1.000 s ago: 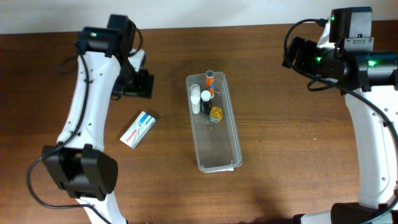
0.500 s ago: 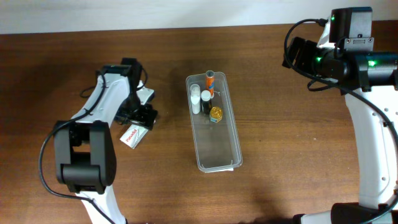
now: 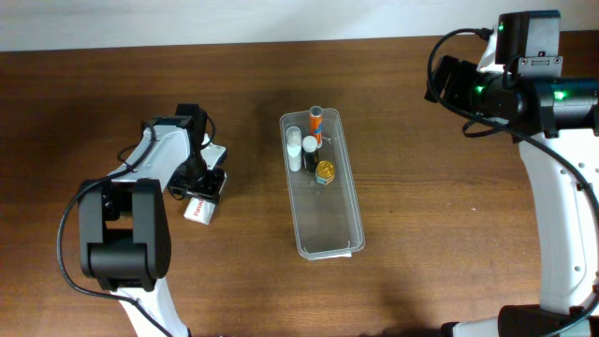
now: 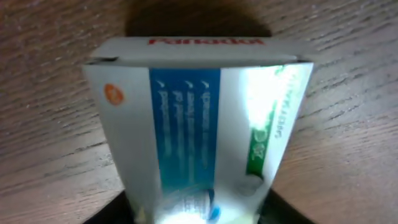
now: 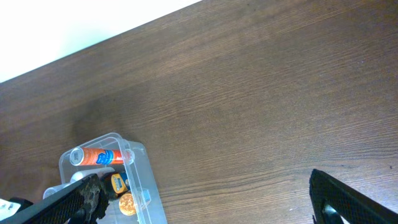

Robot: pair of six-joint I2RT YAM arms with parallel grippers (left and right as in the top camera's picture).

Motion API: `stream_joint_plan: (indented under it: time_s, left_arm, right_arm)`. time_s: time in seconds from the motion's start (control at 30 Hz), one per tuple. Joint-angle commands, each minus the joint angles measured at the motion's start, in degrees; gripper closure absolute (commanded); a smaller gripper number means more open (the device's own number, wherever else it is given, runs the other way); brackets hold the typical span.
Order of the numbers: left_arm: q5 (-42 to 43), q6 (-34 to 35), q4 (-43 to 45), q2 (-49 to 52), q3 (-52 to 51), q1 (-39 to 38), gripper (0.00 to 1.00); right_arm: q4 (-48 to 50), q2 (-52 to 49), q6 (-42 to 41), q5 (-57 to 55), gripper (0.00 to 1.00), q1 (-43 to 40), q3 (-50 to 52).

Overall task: Pack container
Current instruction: 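Grasp the white Panadol box with the left gripper, then carry the Panadol box into the container's lower half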

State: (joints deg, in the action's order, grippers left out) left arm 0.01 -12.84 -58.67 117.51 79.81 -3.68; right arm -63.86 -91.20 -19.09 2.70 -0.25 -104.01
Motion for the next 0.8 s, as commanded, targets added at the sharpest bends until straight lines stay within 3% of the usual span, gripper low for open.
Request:
stream_joint_plan:
  time_s: [0.0, 0.1, 0.23, 0.4, 0.6, 0.77]
  left_arm:
    - [0.22, 4.79, -0.76, 0.0, 1.4, 0.09, 0.63]
    - [0.7, 8.98, -3.93, 0.0, 4.48, -0.02, 0.68]
    - [5.66, 9.44, -13.27, 0.0, 12.74, -0.13, 0.79]
    - [9.84, 10.1, -22.69, -0.17, 23.34, -1.75, 0.8]
    - [15.93, 14.29, -25.33, -2.99, 28.89, -7.02, 0.8]
    - [15.69, 19.98, -25.16, -6.91, 28.89, -15.08, 0.84]
  right_arm:
    - [0.15, -0.17, -0.07, 0.31, 0.02, -0.2, -0.52]
    - [0.15, -0.17, -0.07, 0.28, 0.02, -0.2, -0.52]
    - [0.15, -0.17, -0.07, 0.31, 0.02, -0.2, -0.52]
    - [0.15, -0.17, -0.07, 0.31, 0.02, -0.2, -0.52]
    - [0.15, -0.17, -0.07, 0.31, 0.02, -0.2, -0.52]
    - [0.15, -0.17, -0.07, 0.28, 0.02, -0.2, -0.52]
